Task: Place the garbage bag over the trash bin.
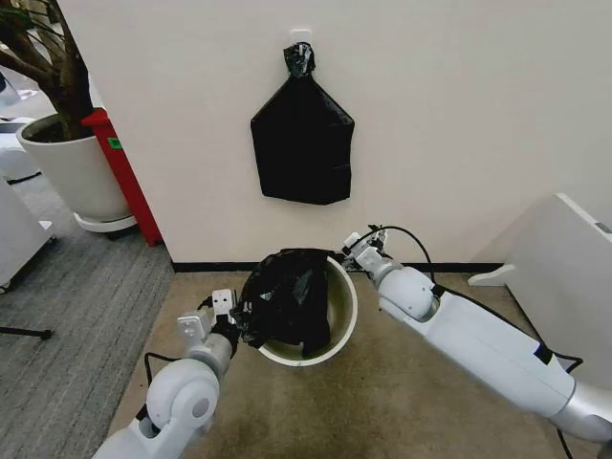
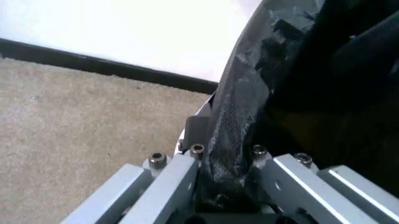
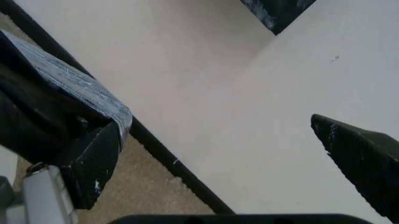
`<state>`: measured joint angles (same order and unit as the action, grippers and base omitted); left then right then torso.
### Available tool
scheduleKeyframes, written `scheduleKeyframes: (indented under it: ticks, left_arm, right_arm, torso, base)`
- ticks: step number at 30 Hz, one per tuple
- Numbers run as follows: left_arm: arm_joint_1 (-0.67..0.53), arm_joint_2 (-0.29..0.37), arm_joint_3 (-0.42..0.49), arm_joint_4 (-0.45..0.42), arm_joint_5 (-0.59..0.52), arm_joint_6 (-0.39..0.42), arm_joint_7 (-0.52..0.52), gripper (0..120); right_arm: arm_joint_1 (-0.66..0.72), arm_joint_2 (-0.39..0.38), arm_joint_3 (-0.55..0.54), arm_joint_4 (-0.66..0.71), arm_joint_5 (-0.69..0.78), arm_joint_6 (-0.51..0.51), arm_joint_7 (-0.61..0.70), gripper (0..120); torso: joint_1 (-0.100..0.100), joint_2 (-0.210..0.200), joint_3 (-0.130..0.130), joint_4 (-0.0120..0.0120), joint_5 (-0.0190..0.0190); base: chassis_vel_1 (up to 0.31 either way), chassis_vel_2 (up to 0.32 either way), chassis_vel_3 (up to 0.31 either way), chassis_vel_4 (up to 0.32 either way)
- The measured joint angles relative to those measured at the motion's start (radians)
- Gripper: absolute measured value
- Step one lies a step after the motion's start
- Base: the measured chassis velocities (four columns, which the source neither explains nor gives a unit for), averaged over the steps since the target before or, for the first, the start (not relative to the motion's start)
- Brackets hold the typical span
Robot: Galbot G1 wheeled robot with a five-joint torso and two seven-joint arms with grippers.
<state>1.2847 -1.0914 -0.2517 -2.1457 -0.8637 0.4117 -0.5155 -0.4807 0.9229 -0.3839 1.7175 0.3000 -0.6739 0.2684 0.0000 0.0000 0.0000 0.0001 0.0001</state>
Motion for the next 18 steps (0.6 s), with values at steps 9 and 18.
scheduleKeyframes:
  ticks: [9, 18]
  left_arm:
    - [-0.015, -0.034, -0.063, 0.025, -0.033, -0.003, -0.004, 2]
    - [-0.023, -0.052, -0.082, 0.040, -0.043, -0.004, -0.008, 2]
  right_arm:
    - [-0.033, -0.016, 0.015, 0.011, -0.005, 0.006, 0.000, 100]
    - [-0.049, -0.017, 0.027, 0.009, -0.010, 0.023, 0.000, 100]
  torso:
    - [0.000, 0.000, 0.000, 0.0000, -0.0001]
    - [0.000, 0.000, 0.000, -0.0002, -0.0001]
  base:
    - [0.000, 0.000, 0.000, 0.000]
    - [0.000, 0.000, 0.000, 0.000]
